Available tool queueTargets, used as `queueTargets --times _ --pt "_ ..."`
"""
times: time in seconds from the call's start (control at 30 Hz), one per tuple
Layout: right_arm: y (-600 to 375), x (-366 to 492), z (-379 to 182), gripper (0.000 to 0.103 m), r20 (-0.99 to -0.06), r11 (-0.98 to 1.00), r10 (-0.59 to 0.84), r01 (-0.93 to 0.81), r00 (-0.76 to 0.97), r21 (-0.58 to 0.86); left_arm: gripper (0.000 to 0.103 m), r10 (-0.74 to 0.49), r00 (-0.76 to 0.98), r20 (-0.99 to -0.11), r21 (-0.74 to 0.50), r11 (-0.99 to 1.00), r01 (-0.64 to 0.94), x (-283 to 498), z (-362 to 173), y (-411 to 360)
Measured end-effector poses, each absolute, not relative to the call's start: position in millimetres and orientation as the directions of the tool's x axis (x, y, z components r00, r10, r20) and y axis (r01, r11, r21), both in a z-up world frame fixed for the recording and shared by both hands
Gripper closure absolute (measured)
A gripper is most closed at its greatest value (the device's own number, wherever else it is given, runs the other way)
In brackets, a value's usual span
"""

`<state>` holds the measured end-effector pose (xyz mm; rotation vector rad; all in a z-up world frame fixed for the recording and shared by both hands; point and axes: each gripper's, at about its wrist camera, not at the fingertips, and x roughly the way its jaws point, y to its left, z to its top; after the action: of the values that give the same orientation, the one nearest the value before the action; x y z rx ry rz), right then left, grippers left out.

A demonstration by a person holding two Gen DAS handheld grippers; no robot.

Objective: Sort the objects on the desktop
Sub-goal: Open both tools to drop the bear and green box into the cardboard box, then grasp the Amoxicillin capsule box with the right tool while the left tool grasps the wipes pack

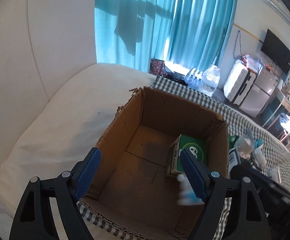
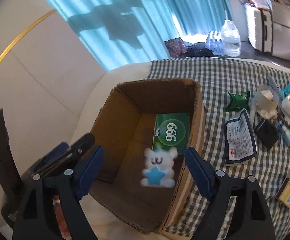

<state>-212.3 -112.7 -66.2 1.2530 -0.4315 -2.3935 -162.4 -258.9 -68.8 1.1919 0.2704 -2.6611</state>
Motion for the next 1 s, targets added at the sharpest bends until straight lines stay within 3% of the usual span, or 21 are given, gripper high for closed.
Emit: queueTargets --times 0.3,0.7,1.0 --pt "-74 -193 -54 0.02 -0.687 -0.915 -0.386 0.161 -0.615 0.37 0.006 -0.12 -0.68 -0.723 -0.035 -0.977 0.209 -148 -62 -222" --pt "53 -118 -4 0.018 -0.59 -0.975 -0.178 0.061 -0.788 0.213 0.0 0.019 -0.723 -0.69 -0.066 -0.997 0.036 -104 -35 -114" --pt "117 -72 -48 0.014 -0.663 -0.987 0.044 0.069 -0.747 -0.142 0.0 0.098 -0.659 -0.745 -0.079 -0.995 -0.058 -95 -67 -28"
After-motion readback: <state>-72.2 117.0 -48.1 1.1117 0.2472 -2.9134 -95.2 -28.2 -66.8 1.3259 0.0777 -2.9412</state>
